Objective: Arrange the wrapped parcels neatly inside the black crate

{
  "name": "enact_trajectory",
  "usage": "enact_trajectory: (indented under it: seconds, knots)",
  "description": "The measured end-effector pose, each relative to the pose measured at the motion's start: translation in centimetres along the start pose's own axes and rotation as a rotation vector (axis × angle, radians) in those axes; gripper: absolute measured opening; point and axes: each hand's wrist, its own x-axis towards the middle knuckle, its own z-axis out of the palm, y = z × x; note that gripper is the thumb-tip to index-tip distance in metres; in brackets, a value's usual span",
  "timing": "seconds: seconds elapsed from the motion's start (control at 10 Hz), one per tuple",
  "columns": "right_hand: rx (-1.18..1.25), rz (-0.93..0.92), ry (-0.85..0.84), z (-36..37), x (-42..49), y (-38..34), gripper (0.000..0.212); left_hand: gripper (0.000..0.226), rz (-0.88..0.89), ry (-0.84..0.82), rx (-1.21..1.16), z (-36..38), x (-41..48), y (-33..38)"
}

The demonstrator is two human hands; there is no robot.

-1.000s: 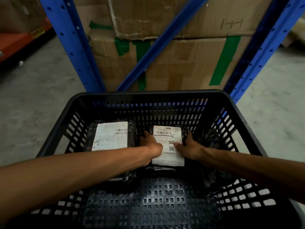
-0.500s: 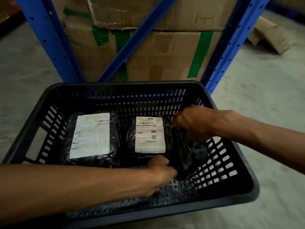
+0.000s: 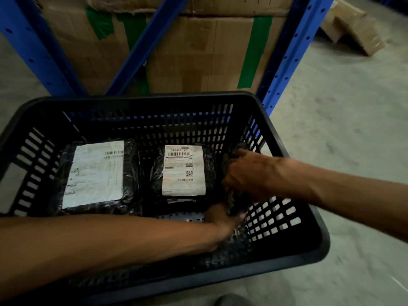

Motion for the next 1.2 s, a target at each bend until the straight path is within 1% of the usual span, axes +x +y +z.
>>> enact_trajectory:
  seconds: [0.1,0.2,0.3,0.4,0.5,0.6,0.7,0.8,0.9,1.0,1.1,1.2]
  knots:
    - [0.255,-0.064,-0.100,-2.8,-0.7,1.9,0.050,0.044,0.030,-0.023,0.100,-2.8,-2.0,-0.2]
    - [0.828,-0.121,-0.132,-5.0,-2.7,5.3,0.048,0.041,0.079,-0.070,0.074,-7.9,-6.0,0.5]
    - [1.340,-0.133,-0.052,-5.1,-4.1,7.7,0.045,0.060,0.135,-0.100,-0.073,-13.4,-8.8,2.8]
    - [1.835,0.072,0.071,-3.3,-3.1,7.9,0.063,0.049,0.002,-0.019,-0.384,-18.0,-8.5,5.0]
    - [2.174,0.397,0.136,-2.2,-0.5,5.4,0.040,0.058,-0.091,-0.005,-0.501,-20.6,-7.4,6.6]
    - [2.408,0.575,0.193,-2.1,2.2,3.0,0.041,0.034,-0.043,0.166,-0.450,-20.4,-5.8,7.3]
    - [2.394,0.561,0.302,-2.8,4.3,1.4,0.031,0.028,0.026,0.312,-0.371,-19.3,-3.0,7.3]
    - [2.311,0.601,0.395,-2.7,5.8,0.9,0.034,0.036,-0.015,0.376,-0.238,-19.1,-0.9,7.0]
    - [2.215,0.562,0.440,-1.9,7.5,0.1,0.027,0.038,-0.089,0.358,-0.162,-19.2,0.9,6.2]
    - [1.817,0.695,0.253,-1.7,9.8,-1.2,0.077,0.037,-0.156,0.294,-0.049,-19.4,1.3,5.1]
    - [1.518,0.865,0.155,-1.8,10.2,-0.8,0.097,0.036,-0.144,0.249,-0.055,-19.8,1.2,4.9]
    - [1.613,0.849,0.377,-2.0,9.4,0.8,0.075,0.039,-0.072,0.288,-0.009,-19.8,-0.3,4.9]
